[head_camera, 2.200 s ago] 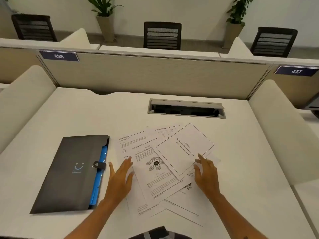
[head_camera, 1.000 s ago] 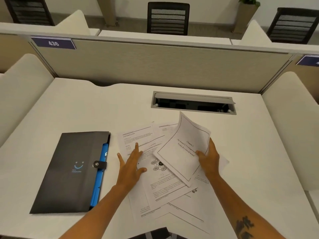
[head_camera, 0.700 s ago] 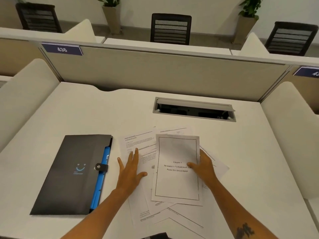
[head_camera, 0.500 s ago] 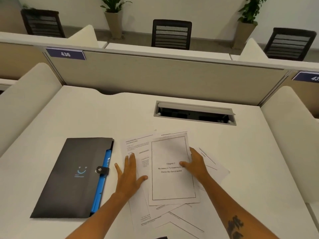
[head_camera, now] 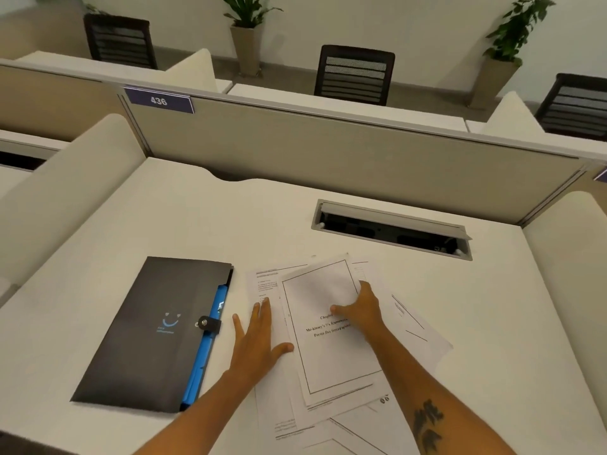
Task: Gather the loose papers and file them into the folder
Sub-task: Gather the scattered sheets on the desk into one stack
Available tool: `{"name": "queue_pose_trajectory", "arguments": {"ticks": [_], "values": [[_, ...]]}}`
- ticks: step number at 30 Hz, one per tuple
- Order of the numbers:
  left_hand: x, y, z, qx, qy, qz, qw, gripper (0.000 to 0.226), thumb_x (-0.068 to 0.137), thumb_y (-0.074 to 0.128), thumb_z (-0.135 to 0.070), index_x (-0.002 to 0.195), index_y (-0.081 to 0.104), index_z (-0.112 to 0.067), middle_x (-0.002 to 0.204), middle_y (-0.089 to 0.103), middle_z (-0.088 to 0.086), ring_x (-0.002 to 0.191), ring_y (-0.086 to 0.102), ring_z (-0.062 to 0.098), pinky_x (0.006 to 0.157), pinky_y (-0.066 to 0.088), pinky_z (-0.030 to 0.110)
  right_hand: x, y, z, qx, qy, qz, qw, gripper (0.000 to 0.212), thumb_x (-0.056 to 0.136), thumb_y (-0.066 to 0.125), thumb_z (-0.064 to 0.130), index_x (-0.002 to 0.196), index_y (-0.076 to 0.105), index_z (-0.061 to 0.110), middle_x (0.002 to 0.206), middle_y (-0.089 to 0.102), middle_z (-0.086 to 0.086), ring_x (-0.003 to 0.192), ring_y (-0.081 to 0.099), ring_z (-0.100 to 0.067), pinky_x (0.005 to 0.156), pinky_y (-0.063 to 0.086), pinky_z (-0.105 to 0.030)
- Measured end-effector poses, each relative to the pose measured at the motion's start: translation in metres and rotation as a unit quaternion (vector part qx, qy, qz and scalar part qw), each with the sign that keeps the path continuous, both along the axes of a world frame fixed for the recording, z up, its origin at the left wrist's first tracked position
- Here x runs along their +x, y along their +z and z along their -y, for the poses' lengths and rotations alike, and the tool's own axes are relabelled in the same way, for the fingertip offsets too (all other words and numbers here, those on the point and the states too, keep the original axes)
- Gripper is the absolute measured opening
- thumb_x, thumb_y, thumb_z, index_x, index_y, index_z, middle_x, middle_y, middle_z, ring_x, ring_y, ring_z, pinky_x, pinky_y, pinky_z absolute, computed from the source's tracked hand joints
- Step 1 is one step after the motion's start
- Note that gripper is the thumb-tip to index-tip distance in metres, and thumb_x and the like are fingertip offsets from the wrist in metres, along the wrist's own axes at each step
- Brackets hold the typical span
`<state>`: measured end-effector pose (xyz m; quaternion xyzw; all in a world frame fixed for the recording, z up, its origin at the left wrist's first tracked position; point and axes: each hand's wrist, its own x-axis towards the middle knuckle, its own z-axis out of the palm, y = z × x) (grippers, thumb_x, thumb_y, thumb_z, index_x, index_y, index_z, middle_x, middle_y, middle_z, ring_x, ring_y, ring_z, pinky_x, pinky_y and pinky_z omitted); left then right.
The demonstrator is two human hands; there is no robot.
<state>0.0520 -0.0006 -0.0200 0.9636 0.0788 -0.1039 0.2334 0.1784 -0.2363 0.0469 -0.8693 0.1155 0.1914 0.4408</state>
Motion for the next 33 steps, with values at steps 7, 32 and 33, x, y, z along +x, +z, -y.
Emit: {"name": "queue_pose_trajectory", "arguments": {"ticks": [7, 32, 33], "values": [[0.000, 0.001, -0.002, -0.045, 0.010, 0.005, 0.999, 0.128, 0.082, 0.047, -0.083, 0.149, -0.038, -0.014, 0.166, -0.025, -0.002, 0.156, -0.018, 0.018, 0.125, -0.015, 0.054, 0.003, 0.001, 0.022, 0.115, -0.002, -0.068, 0.991, 0.054, 0.060, 0.100, 0.002, 0.108, 0.074, 0.006, 0.107, 0.081, -0.016, 0.095, 0.079, -0.030, 0.075, 0.065, -0.037], [-0.033, 0.067, 0.047, -0.436, 0.231, 0.078, 0.866, 0.037, 0.098, 0.068, -0.019, 0.128, 0.051, -0.033, 0.126, 0.067, -0.006, 0.118, 0.067, 0.019, 0.073, 0.059, 0.012, -0.105, 0.006, 0.047, 0.308, -0.095, -0.004, 0.947, 0.053, 0.067, 0.100, 0.025, 0.115, 0.078, 0.016, 0.110, 0.083, -0.010, 0.096, 0.081, -0.031, 0.079, 0.068, -0.045], [-0.032, 0.072, 0.049, -0.441, 0.233, 0.086, 0.863, 0.034, 0.099, 0.066, -0.018, 0.126, 0.052, -0.032, 0.125, 0.067, -0.005, 0.117, 0.068, 0.021, 0.072, 0.059, 0.011, -0.106, 0.011, 0.045, 0.309, -0.096, 0.005, 0.946, 0.051, 0.070, 0.098, 0.023, 0.116, 0.076, 0.017, 0.111, 0.083, -0.008, 0.096, 0.082, -0.029, 0.079, 0.068, -0.045]]}}
